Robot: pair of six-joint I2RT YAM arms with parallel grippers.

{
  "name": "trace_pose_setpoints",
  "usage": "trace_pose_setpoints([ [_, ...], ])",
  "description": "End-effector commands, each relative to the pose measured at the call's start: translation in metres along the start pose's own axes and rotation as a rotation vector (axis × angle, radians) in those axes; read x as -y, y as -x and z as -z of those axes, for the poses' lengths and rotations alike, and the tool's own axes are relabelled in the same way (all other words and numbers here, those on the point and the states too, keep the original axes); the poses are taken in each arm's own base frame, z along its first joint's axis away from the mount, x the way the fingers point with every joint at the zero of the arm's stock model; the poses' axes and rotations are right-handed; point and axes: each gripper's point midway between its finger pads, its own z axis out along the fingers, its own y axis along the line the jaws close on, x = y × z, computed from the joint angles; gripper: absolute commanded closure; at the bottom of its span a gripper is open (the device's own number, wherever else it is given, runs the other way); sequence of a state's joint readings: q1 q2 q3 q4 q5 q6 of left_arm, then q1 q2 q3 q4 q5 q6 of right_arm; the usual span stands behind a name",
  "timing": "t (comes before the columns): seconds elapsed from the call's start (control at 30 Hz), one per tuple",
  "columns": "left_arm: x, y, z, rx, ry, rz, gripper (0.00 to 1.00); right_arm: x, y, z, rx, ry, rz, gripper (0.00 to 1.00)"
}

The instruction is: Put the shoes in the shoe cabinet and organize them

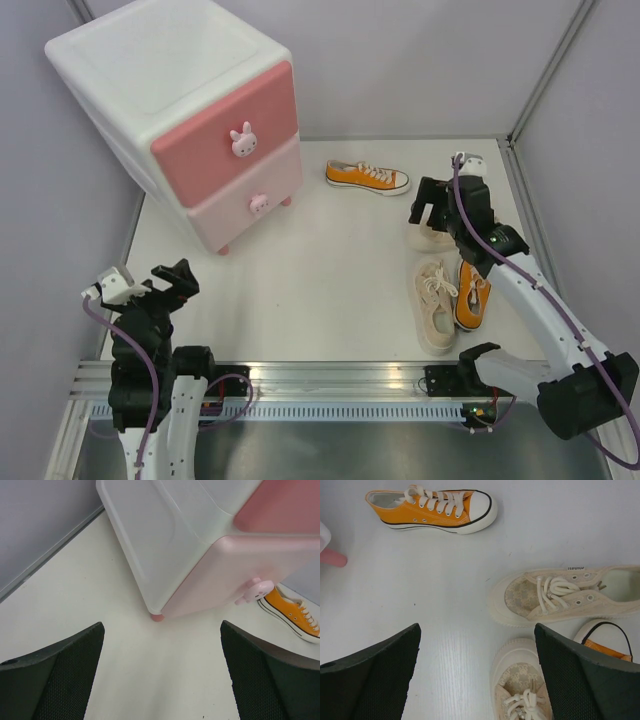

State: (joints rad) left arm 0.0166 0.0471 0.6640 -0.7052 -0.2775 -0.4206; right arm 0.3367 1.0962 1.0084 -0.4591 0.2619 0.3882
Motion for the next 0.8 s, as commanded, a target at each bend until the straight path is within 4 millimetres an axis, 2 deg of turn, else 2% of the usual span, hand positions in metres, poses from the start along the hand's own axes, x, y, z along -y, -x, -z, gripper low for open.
trace_pose_setpoints([
  [0.0,0.004,-0.003,-0.005,-0.020,-0.007,0.022,0.00,-0.020,0.009,-0.003,0.019,0.099,0.000,0.02],
  [0.27,0.007,-0.007,-0.008,-0.047,-0.015,0.009,0.00,-0.081,0.001,-0.014,-0.064,0.391,-0.028,0.02],
  [0.3,0.007,-0.007,-0.009,-0.050,-0.017,0.004,0.00,-0.090,0.006,-0.015,-0.068,0.420,-0.049,0.02],
  [0.33,0.008,-0.007,-0.009,-0.049,-0.020,0.000,0.00,-0.096,0.001,-0.022,-0.096,0.440,-0.054,0.02],
  [0.4,0.009,-0.010,-0.010,-0.056,-0.028,-0.007,0.00,-0.105,0.008,-0.030,-0.086,0.450,-0.002,0.02],
  [0.5,0.016,-0.010,-0.011,-0.059,-0.078,-0.036,0.00,-0.126,0.014,-0.034,-0.067,0.465,0.034,0.02],
  [0.63,0.034,-0.008,-0.013,-0.062,-0.176,-0.089,0.00,-0.140,0.015,-0.035,-0.080,0.490,0.024,0.02],
  [0.77,0.063,-0.005,-0.013,-0.079,-0.343,-0.169,0.00,-0.137,0.012,-0.033,-0.102,0.467,0.055,0.02],
])
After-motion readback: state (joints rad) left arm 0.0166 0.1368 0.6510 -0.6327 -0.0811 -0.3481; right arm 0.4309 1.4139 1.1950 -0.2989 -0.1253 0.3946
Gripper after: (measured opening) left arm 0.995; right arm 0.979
